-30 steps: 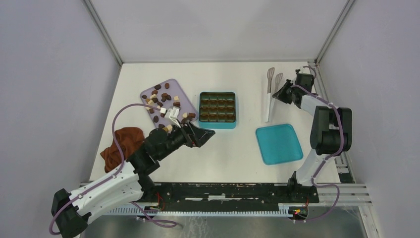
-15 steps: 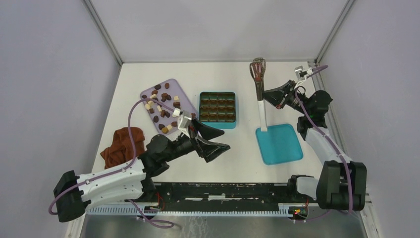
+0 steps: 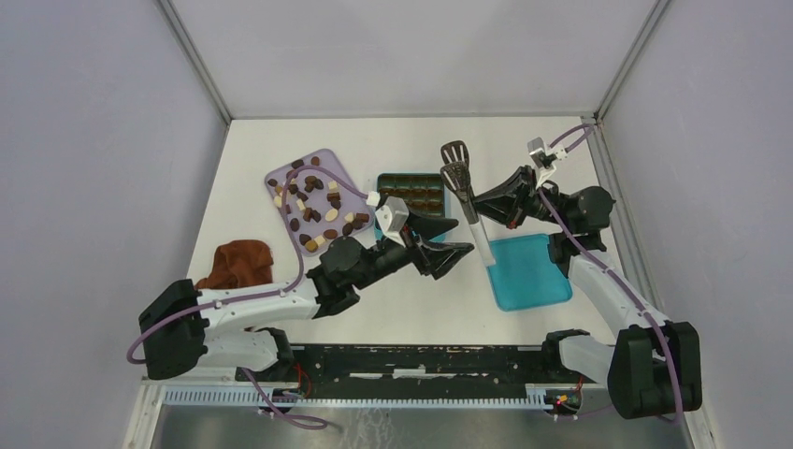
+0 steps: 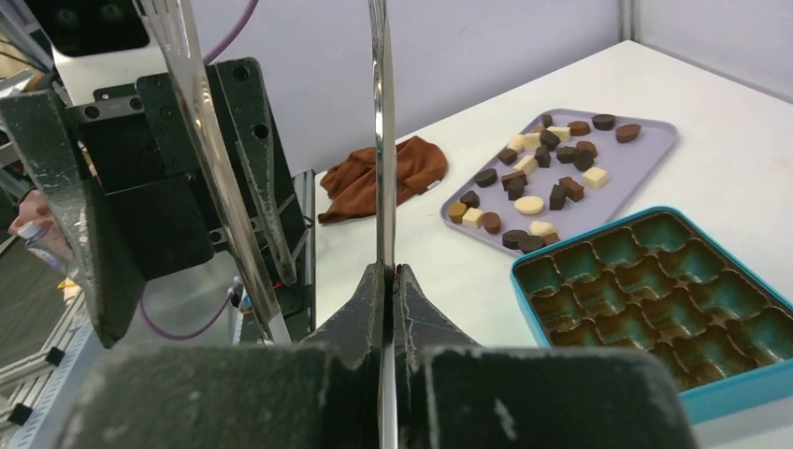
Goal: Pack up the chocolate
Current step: Pick up the clamp from the center of the board.
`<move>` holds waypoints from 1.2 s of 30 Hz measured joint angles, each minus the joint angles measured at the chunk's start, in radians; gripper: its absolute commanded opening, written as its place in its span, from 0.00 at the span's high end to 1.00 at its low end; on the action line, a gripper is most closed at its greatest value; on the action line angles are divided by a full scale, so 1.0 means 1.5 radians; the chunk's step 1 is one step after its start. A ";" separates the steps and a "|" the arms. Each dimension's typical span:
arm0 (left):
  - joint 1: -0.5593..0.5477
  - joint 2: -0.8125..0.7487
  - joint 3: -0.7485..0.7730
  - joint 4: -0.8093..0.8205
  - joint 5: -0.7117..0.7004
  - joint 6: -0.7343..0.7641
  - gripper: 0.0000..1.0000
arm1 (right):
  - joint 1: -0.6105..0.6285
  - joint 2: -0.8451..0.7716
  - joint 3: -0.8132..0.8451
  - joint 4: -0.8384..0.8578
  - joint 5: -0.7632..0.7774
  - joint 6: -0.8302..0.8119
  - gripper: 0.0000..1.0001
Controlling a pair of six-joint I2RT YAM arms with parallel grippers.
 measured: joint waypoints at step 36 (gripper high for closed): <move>0.095 0.094 0.109 -0.037 0.263 0.031 0.98 | 0.053 0.082 0.051 -0.243 -0.024 -0.162 1.00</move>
